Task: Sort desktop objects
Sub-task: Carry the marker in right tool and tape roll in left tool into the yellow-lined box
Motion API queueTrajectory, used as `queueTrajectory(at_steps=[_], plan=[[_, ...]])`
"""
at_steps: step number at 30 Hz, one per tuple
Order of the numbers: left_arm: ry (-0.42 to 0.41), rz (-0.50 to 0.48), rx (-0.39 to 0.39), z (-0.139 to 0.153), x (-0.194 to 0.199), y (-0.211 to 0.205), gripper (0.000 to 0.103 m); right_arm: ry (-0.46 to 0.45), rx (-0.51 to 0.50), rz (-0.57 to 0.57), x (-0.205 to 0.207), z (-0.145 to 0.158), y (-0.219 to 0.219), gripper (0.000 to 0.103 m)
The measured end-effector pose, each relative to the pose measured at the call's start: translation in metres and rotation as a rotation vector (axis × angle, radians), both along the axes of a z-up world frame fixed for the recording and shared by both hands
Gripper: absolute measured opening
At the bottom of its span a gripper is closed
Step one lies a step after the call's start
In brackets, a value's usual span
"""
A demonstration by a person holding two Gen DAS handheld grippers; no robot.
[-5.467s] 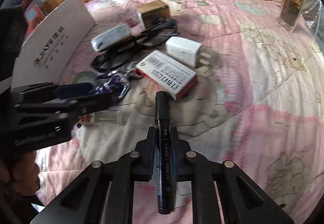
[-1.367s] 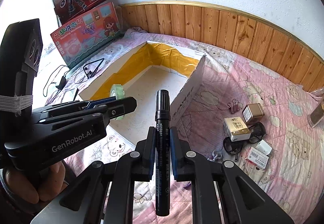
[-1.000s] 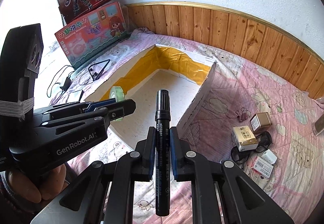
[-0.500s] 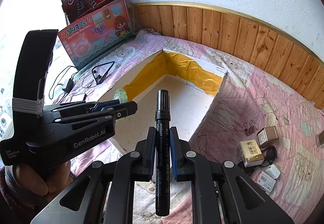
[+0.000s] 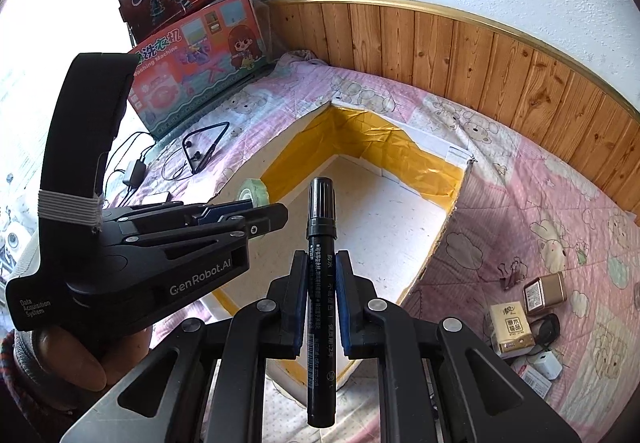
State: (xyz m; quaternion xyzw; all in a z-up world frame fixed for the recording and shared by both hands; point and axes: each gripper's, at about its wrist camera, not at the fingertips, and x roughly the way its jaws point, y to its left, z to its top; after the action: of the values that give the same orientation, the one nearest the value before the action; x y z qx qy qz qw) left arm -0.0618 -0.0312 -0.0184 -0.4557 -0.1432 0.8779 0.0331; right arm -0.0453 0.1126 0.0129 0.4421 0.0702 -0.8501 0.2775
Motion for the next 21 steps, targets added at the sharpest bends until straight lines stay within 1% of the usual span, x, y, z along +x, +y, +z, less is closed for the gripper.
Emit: queueTrajectory(at_steps=[6, 21], plan=[[-0.029, 0.012, 0.017, -0.007, -0.018, -0.006, 0.015, -0.016, 0.005, 0.003, -0.016, -0.005, -0.006, 0.014], [-0.099, 0.04, 0.027, -0.025, -0.061, -0.015, 0.015, -0.073, 0.004, -0.011, -0.06, -0.019, -0.016, 0.014]])
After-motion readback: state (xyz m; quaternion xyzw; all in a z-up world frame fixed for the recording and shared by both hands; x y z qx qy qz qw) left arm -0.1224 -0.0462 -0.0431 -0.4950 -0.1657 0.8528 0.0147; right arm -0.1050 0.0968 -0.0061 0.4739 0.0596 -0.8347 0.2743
